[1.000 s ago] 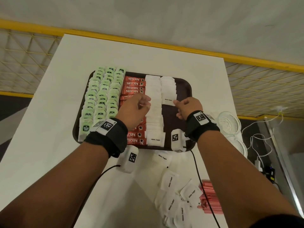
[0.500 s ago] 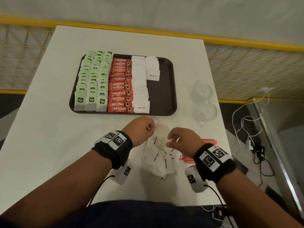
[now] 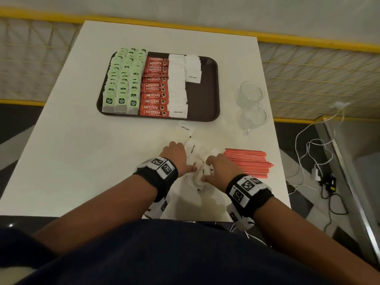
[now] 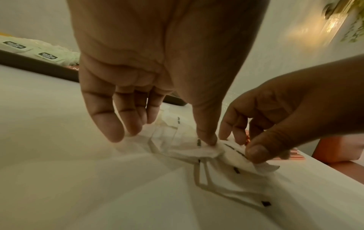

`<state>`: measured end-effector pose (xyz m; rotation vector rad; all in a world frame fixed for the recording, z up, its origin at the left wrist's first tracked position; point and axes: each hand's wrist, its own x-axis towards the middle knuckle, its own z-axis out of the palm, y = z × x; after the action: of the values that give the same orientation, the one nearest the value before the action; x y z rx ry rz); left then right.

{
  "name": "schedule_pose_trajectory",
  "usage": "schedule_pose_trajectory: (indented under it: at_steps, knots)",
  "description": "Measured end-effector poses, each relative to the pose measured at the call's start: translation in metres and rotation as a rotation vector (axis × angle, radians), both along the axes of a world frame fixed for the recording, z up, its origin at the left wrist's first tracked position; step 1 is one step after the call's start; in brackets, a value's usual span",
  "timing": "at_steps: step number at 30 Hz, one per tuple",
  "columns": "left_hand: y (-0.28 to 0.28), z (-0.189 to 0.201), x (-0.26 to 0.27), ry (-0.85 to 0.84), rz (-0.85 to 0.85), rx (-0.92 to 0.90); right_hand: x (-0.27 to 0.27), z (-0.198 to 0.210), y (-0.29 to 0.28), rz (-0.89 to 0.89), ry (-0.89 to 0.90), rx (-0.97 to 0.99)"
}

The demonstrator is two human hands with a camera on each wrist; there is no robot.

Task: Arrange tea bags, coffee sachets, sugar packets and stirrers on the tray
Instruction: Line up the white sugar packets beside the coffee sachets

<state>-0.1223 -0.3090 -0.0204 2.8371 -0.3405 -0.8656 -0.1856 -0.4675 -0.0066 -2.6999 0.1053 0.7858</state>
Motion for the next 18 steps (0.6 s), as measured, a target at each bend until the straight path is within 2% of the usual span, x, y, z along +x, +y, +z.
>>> schedule_pose_trajectory:
  at_steps: [5, 13, 18]
  knots:
    - [-0.003, -0.004, -0.009, -0.001, 0.026, -0.025, -0.005, -0.006, 0.009, -0.059, -0.022, 0.03]
    - [0.003, -0.003, -0.008, 0.11, 0.15, -0.165, -0.003, -0.006, 0.013, -0.054, -0.004, 0.056]
    - [0.004, -0.001, -0.008, 0.157, 0.117, -0.189, 0.002, -0.003, 0.015, -0.017, 0.014, 0.028]
